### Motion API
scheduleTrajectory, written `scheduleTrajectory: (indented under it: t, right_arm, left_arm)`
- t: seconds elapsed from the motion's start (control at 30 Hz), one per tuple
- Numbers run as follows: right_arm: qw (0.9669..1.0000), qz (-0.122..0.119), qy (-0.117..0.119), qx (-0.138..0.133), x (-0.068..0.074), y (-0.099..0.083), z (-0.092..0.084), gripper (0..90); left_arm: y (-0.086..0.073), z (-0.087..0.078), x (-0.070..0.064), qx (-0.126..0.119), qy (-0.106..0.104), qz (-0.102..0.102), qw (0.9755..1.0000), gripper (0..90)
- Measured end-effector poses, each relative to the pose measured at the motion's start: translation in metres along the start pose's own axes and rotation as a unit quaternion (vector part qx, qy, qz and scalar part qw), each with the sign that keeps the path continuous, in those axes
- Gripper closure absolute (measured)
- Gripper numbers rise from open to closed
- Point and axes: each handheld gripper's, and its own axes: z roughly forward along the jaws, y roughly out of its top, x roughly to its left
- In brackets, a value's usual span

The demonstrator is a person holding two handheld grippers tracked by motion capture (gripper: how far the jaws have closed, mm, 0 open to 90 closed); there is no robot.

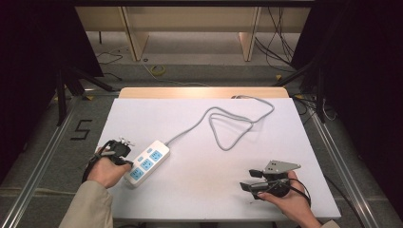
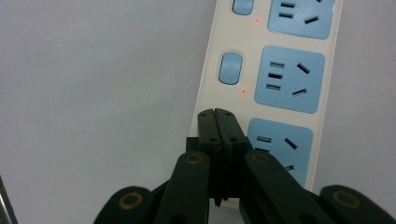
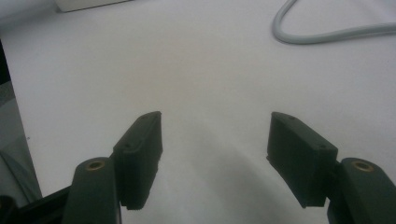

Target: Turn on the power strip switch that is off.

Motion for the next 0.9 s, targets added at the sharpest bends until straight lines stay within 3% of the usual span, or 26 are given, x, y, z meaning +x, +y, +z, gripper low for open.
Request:
scheduleTrajectory:
  t: [0.9]
  right_arm:
    - [1.0,-0.002,0.001,0.0,0.0001,-0.0001,0.0001,36.3]
  left_arm:
    - [0.0024,0.0009,-0.0015,0.01,0.005,0.006,0.9999,89.8]
